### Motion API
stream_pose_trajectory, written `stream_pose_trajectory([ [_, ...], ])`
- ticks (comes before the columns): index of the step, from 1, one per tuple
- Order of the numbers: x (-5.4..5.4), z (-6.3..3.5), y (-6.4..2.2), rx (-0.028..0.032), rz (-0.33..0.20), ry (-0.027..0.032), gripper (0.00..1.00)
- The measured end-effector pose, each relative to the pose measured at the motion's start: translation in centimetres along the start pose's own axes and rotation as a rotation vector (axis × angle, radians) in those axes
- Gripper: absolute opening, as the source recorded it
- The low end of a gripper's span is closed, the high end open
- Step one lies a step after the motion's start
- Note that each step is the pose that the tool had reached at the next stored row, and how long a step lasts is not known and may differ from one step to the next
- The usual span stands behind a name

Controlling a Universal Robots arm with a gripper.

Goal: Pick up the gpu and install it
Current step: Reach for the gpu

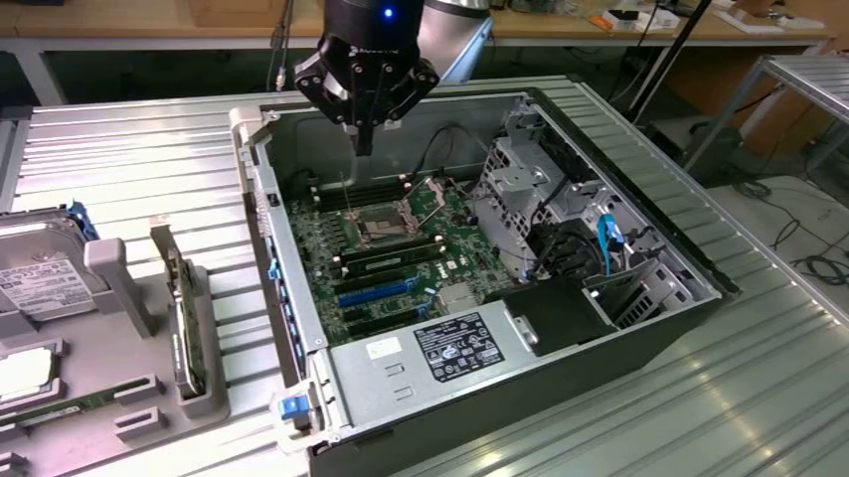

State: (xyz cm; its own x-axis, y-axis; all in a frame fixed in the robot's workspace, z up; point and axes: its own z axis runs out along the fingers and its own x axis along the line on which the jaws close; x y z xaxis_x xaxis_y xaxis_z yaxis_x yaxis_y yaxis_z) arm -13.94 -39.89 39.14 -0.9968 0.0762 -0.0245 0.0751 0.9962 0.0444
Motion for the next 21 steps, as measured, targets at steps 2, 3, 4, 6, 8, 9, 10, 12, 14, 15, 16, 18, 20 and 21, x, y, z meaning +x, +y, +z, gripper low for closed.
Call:
stream_pose_trajectory([
  [2, 0.2, 0.00, -0.01, 0.0000, 0.000, 0.0000, 0.11],
  [3, 0.2, 0.01, -0.02, 0.0000, 0.000, 0.0000, 0.11],
  [4, 0.3, 0.01, -0.02, 0.0001, 0.000, 0.0000, 0.11],
  [6, 0.4, 0.01, -0.03, 0.0000, 0.000, 0.0000, 0.11],
  [8, 0.5, 0.01, -0.04, 0.0000, 0.000, 0.0000, 0.11],
  [9, 0.5, 0.01, -0.04, 0.0000, 0.000, 0.0000, 0.11],
  [10, 0.6, 0.01, -0.05, 0.0001, 0.000, 0.0000, 0.11],
  [12, 0.7, 0.01, -0.05, 0.0001, 0.000, 0.0000, 0.11],
  [14, 0.9, 0.02, -0.07, 0.0000, 0.000, 0.0000, 0.11],
  [15, 0.9, 0.02, -0.07, 0.0000, 0.000, 0.0000, 0.11],
  [16, 1.0, 0.02, -0.08, 0.0000, 0.000, 0.0000, 0.11],
  [18, 1.1, 0.03, -0.09, 0.0000, 0.000, 0.0000, 0.11],
  [20, 1.3, 0.03, -0.10, 0.0000, 0.000, 0.0000, 0.11],
  [21, 1.3, 0.03, -0.10, 0.0000, 0.000, 0.0000, 0.11],
])
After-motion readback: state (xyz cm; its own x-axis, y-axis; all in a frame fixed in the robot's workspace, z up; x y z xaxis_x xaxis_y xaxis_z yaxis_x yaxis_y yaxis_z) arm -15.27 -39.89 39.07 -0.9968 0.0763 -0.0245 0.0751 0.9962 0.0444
